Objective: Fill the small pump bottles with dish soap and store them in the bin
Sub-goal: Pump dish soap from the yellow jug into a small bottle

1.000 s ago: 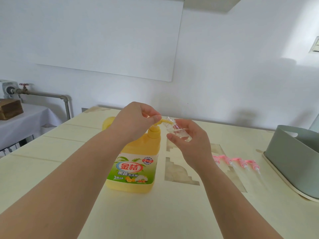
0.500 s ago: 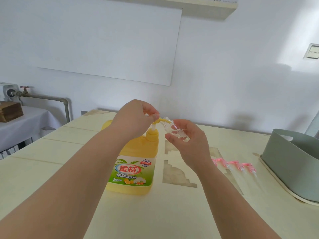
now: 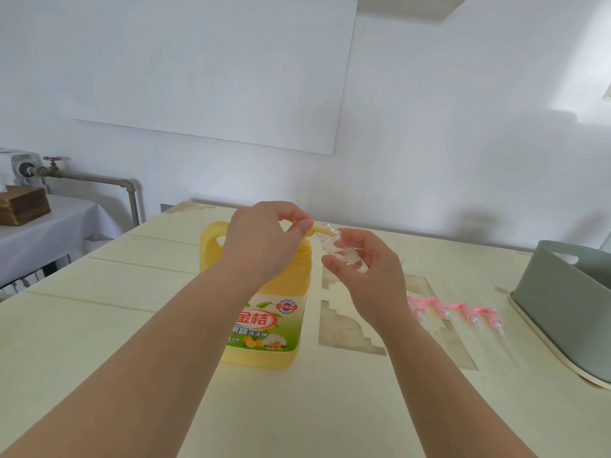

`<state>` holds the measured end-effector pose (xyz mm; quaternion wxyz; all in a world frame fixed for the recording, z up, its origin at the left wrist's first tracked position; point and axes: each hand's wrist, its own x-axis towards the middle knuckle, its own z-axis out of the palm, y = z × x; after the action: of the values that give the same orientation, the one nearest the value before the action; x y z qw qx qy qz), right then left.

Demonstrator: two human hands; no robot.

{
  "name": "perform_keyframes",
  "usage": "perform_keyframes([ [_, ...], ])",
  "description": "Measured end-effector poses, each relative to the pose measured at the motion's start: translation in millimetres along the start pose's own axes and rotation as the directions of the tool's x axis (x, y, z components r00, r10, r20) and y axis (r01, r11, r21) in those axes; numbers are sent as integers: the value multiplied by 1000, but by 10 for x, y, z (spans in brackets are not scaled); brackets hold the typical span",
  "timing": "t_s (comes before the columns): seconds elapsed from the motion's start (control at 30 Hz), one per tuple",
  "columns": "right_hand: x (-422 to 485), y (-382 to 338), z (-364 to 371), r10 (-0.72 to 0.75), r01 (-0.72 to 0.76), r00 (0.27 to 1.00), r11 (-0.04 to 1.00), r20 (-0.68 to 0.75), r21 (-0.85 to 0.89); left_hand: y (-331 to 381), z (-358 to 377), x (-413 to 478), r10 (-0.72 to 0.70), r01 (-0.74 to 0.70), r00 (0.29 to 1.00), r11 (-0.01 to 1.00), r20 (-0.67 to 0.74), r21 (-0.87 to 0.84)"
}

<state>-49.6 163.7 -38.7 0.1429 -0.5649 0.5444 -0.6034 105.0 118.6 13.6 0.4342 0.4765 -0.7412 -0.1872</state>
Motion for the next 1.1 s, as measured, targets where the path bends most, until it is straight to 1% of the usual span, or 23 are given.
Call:
perform_keyframes([
  [0.17, -18, -1, -3, 2, -2, 1000, 1000, 4, -5, 40, -6, -39, 24, -24, 1000, 999, -9, 25],
  [0.37, -39, -33, -13, 12, -12, 1000, 1000, 16, -16, 43, -19, -43, -3, 2, 1000, 994, 5, 106],
  [0.6, 10, -112, -46, 17, -17, 1000, 1000, 10, -6, 152, -160, 30, 41, -42, 998, 999, 54, 20],
  [0.7, 17, -113, -44, 19, -19, 1000, 1000, 6, -1, 136, -146, 40, 36, -35, 997, 999, 61, -15],
  [0.8, 6, -97, -40, 10, -10, 1000, 1000, 10, 17, 81, -82, 3, 23, -22, 1000, 996, 19, -82],
  [0.87, -5, -83, -37, 4, -4, 1000, 1000, 9, 23, 59, -39, -27, 37, -39, 999, 996, -18, -74],
  [0.97, -17, -54, -36, -2, 2, 1000, 1000, 7, 31, 54, 3, -53, 64, -65, 997, 997, -35, -42],
  [1.1, -30, -13, -25, -3, 2, 1000, 999, 11, 41, 1, 50, -78, 89, -94, 992, 994, -85, -48],
])
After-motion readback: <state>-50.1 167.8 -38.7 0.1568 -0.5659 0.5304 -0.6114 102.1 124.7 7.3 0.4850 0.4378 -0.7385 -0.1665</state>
